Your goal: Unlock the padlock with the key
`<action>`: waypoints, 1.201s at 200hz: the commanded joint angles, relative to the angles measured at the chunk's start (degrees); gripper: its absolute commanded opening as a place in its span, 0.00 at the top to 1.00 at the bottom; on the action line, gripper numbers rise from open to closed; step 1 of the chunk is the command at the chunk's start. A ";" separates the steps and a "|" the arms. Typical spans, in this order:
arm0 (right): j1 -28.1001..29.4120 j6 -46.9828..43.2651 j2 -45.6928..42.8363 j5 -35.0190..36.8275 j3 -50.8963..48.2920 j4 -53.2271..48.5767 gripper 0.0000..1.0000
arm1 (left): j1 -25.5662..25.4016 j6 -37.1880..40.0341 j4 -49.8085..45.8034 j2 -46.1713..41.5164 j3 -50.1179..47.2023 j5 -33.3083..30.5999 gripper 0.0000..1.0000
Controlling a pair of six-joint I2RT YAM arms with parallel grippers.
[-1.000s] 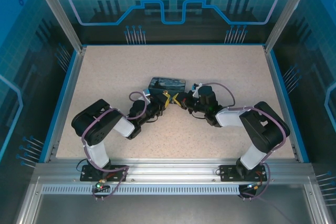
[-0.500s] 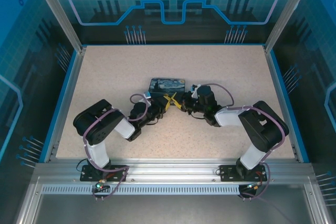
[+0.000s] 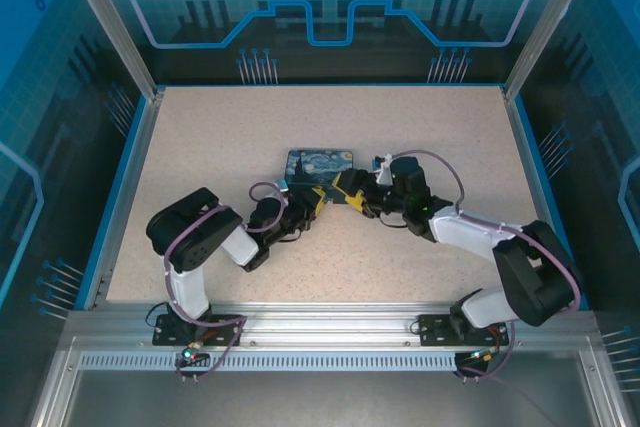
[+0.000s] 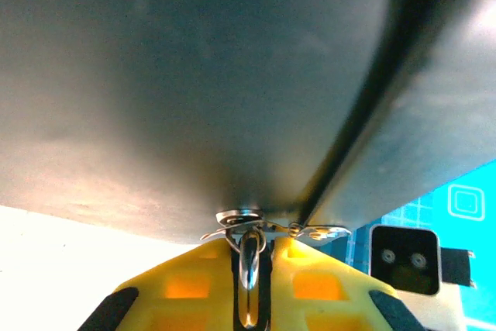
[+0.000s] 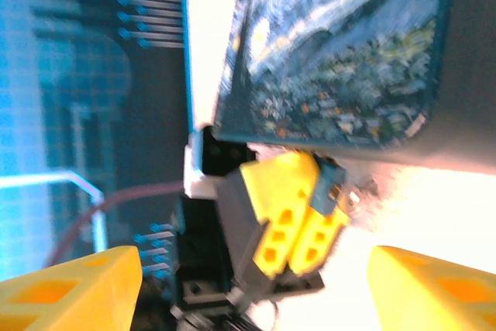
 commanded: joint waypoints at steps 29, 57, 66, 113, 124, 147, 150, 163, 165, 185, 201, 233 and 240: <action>3.15 -39.89 -1.40 8.88 13.64 -35.45 0.37 | 0.78 -1.26 2.79 0.34 -0.44 -0.18 1.00; 7.00 -53.74 1.57 15.46 18.04 -40.10 0.48 | 0.79 -1.71 2.75 0.59 -0.23 0.16 1.00; 8.39 -56.80 3.01 16.33 19.26 -40.98 0.50 | 0.76 -2.01 2.84 0.77 -0.13 0.27 1.00; 15.06 -64.93 10.47 28.41 24.42 -43.15 0.50 | 0.81 -2.44 2.79 0.69 -0.14 0.88 1.00; 15.44 -65.75 11.88 29.63 24.79 -42.60 0.52 | 0.80 -2.50 2.79 0.71 -0.14 0.98 1.00; 15.84 -66.89 13.78 31.75 25.06 -41.41 0.56 | 0.78 -2.67 2.79 0.66 -0.09 1.21 1.00; 15.85 -67.01 13.89 32.01 25.08 -41.21 0.56 | 0.74 -2.68 2.79 0.65 -0.11 1.24 1.00; 15.88 -67.53 14.41 32.78 25.08 -40.59 0.57 | 0.80 -2.68 2.80 0.76 -0.03 1.38 1.00; 15.86 -67.70 14.45 32.96 25.07 -40.52 0.57 | 0.79 -2.72 2.80 0.71 -0.02 1.39 1.00; 16.01 -69.34 14.41 34.26 24.68 -39.49 0.58 | 0.81 -2.77 2.79 0.86 0.04 1.60 1.00; 16.11 -71.47 13.90 34.72 23.64 -37.71 0.58 | 0.80 -2.84 2.79 0.95 0.21 1.86 1.00; 16.58 -74.02 12.00 35.32 20.58 -32.13 0.58 | 0.80 -2.85 2.79 1.04 0.36 2.04 1.00; 16.77 -74.14 12.00 35.37 20.56 -31.52 0.58 | 0.79 -2.80 2.79 1.08 0.43 2.04 1.00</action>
